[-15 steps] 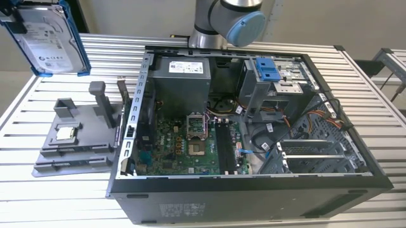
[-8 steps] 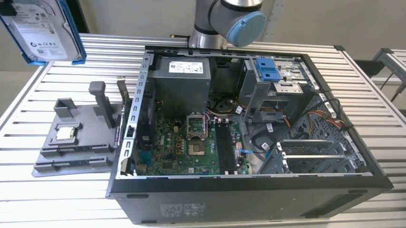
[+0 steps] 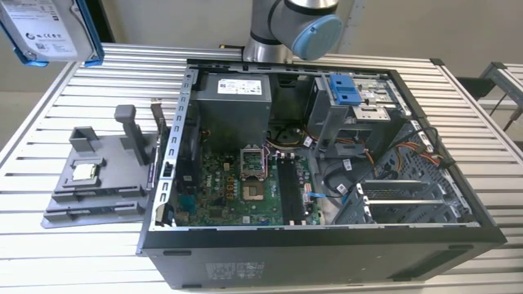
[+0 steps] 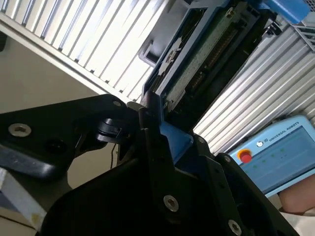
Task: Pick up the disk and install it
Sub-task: 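Pick up the disk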
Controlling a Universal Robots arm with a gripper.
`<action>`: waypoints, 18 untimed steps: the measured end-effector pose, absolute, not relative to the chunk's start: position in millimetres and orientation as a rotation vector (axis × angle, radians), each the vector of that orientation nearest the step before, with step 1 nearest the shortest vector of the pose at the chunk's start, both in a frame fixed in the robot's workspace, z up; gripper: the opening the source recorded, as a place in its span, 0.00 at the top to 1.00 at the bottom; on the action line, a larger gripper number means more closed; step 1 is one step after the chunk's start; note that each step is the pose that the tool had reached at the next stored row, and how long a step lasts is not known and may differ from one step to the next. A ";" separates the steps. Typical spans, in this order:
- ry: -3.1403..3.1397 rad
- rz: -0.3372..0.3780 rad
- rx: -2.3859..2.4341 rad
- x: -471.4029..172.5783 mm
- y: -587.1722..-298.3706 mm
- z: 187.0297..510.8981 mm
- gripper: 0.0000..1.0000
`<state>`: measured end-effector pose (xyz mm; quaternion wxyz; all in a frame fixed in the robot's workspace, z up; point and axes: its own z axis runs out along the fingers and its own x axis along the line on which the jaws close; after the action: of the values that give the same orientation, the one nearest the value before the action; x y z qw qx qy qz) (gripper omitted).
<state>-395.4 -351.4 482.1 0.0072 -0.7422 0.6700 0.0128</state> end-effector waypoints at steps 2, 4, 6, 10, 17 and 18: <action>2.095 0.040 -2.321 -395.4 -351.4 482.2 1.00; 2.095 0.040 -2.321 -395.4 -351.4 482.4 1.00; 2.096 0.040 -2.321 -392.2 -350.9 482.7 1.00; 2.096 0.040 -2.321 -376.3 -348.6 482.6 1.00; 2.095 0.040 -2.321 -347.1 -345.7 482.5 1.00; 2.095 0.040 -2.321 -342.6 -345.7 482.6 1.00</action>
<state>-342.6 -345.7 482.6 0.0071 -0.7422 0.6700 0.0128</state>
